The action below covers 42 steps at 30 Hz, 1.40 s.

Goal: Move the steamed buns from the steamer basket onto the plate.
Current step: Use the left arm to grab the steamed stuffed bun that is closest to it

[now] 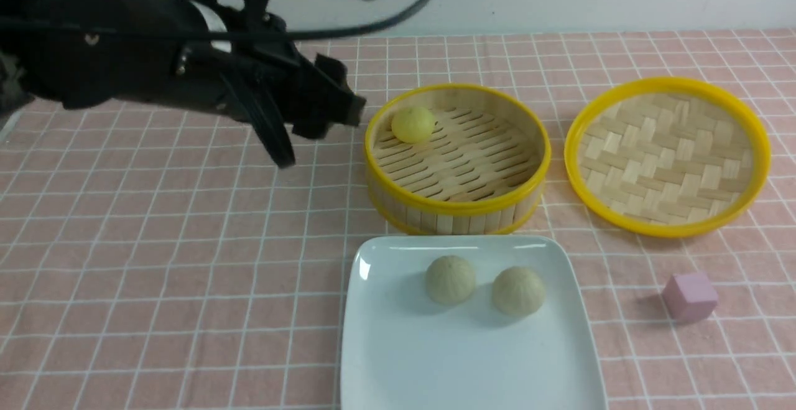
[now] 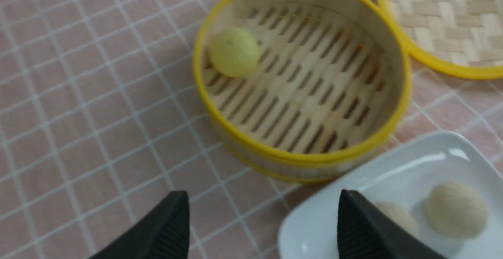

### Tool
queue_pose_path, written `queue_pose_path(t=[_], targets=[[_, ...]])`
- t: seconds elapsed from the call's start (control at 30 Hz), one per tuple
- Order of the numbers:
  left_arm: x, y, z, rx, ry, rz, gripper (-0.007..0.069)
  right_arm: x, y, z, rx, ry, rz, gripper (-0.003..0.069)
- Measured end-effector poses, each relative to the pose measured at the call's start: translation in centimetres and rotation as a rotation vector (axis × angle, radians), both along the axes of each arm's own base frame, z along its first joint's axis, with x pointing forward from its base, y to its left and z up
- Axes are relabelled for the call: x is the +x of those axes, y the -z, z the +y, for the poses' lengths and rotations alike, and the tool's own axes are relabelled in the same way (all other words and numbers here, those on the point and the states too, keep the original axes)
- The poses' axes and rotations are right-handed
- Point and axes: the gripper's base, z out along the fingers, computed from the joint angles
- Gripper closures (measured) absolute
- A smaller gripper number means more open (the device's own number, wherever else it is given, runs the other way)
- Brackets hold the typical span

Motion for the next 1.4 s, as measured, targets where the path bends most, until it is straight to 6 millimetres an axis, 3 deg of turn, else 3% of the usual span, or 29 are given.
queue_pose_path(t=[0.1, 0.2, 0.23, 0.37, 0.57, 0.73, 0.87, 1.03, 1.23, 1.4], targets=[[1.3, -3.5, 0.3, 0.026, -0.097, -0.055, 0.012, 0.0, 0.0, 0.0, 0.001, 0.0, -0.001, 0.0164], [2.9, -5.2, 0.0, 0.072, -0.149, -0.023, 0.012, 0.0, 0.0, 0.0, 0.001, 0.0, -0.001, 0.0164], [3.0, -5.7, -0.1, 0.068, -0.152, -0.03, 0.012, 0.0, 0.0, 0.0, 0.001, 0.0, -0.001, 0.0164], [6.6, -5.7, -1.9, 0.166, -0.158, 0.032, 0.012, 0.0, 0.0, 0.0, 0.009, 0.01, 0.006, 0.0164], [11.9, -2.1, -4.7, 0.186, -0.101, 0.113, 0.0174, 0.0, 0.0, 0.0, 0.015, 0.016, 0.01, 0.0164], [15.3, 1.9, -4.1, 0.021, -0.024, 0.293, 0.0222, 0.0, 0.0, 0.0, 0.018, 0.02, 0.015, 0.0164], [17.0, 3.5, -2.7, -0.073, 0.039, 0.343, 0.0225, -0.1, 0.1, 0.0, 0.019, 0.025, 0.028, 0.0164], [18.3, 4.6, -1.4, -0.065, 0.117, 0.326, 0.0218, -0.2, 0.2, 0.0, 0.015, 0.027, 0.047, 0.0164], [20.0, 8.0, -1.7, -0.076, 0.28, 0.321, 0.0208, -0.2, 0.2, -0.1, 0.019, 0.036, 0.063, 0.0164], [20.6, 9.3, -2.4, -0.07, 0.392, 0.266, 0.0207, -0.2, 0.2, -0.1, 0.036, 0.057, 0.078, 0.0164]])
